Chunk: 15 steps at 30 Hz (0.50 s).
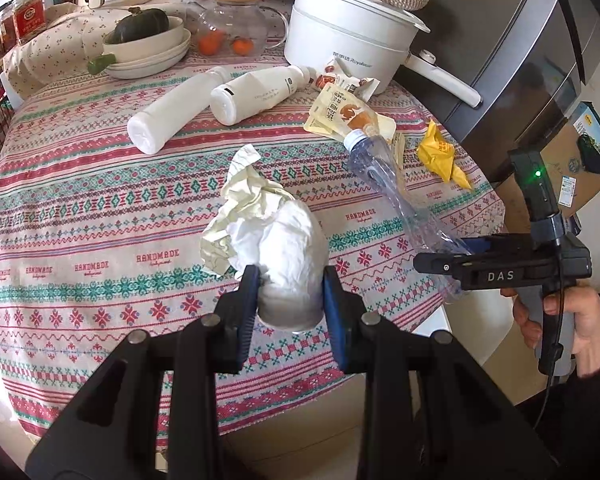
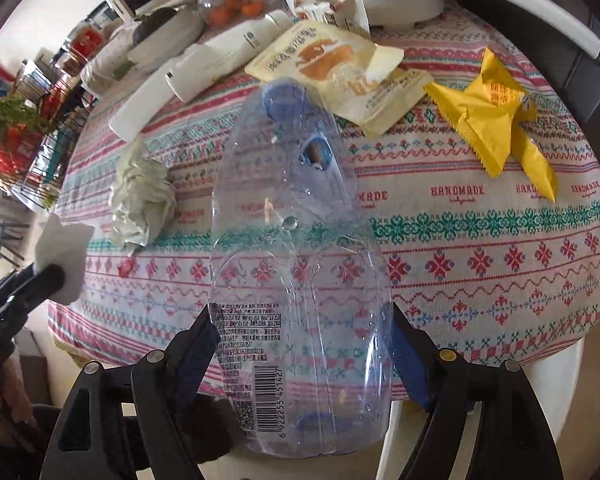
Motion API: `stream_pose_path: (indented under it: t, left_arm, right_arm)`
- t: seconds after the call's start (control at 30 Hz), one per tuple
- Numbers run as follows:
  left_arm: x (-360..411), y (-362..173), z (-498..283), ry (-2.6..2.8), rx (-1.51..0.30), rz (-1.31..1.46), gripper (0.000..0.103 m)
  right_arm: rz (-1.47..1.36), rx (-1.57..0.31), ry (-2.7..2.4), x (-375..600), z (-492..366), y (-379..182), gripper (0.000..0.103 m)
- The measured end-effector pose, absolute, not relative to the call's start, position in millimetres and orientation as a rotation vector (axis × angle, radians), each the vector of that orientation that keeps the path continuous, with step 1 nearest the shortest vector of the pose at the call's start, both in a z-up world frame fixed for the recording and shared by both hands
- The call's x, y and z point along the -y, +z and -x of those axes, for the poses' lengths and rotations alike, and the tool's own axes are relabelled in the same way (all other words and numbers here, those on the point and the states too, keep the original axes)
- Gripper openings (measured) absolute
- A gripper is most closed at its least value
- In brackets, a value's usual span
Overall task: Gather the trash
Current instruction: 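Grasp the clear plastic bottle with the right tool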
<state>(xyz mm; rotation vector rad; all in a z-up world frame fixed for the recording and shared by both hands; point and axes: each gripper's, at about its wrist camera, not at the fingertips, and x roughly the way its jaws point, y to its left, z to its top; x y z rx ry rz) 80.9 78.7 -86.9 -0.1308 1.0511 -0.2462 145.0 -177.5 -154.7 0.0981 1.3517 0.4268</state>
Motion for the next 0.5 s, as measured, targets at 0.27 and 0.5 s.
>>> stream_pose_path:
  t: [0.27, 0.5]
  left_arm:
    - [-77, -89, -82, -0.253, -1.060, 0.128, 0.033]
    - [-74, -90, -82, -0.262, -1.065, 0.116, 0.033]
  right_arm:
    - [-0.137, -1.395, 0.422, 168, -162, -164, 0.087]
    - [-0.099, -1.358, 0.382, 149, -171, -168, 0.085]
